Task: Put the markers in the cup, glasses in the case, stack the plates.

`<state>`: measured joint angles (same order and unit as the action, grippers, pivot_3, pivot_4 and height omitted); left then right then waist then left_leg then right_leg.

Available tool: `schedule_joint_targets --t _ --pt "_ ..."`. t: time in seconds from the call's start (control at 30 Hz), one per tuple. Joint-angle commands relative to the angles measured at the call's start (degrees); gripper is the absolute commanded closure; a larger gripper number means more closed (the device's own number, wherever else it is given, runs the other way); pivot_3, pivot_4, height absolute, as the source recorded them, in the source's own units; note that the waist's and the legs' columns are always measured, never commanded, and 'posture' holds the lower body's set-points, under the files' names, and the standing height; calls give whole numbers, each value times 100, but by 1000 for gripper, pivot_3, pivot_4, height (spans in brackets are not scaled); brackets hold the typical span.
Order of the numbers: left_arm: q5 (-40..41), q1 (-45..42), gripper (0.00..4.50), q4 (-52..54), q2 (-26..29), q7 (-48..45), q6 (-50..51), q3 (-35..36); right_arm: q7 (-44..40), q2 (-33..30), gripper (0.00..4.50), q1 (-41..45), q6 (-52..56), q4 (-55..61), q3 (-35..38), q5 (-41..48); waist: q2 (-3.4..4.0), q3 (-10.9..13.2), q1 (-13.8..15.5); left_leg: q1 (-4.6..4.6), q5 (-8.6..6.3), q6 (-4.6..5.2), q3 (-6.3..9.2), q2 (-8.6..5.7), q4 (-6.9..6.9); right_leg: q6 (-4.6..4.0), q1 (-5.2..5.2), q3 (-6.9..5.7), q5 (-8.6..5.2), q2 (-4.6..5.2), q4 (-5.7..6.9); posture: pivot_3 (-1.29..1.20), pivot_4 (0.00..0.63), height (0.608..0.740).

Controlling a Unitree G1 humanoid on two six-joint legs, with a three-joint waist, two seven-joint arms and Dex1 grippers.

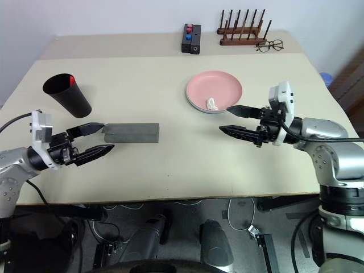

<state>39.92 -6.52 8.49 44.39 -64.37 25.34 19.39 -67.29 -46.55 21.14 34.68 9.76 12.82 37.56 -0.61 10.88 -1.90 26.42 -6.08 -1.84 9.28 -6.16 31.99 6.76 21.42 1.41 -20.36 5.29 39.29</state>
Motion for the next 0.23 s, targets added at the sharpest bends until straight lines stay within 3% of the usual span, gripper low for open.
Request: schedule_joint_targets --t 0.03,0.23 --pt "-66 -74 0 -203 56 -156 -198 42 -73 -182 1083 -504 -343 344 210 -129 -1 -1 72 -1 0 0 -1 1 1 0 -1 -1 0 0 -1 0 150 738" --pt "-257 -44 0 -257 64 -210 -578 94 -330 -350 1083 -1099 -1388 404 -19 -772 -1 -1 117 1 -7 -7 -15 -1 8 -4 -3 2 -1 13 -9 0 150 738"
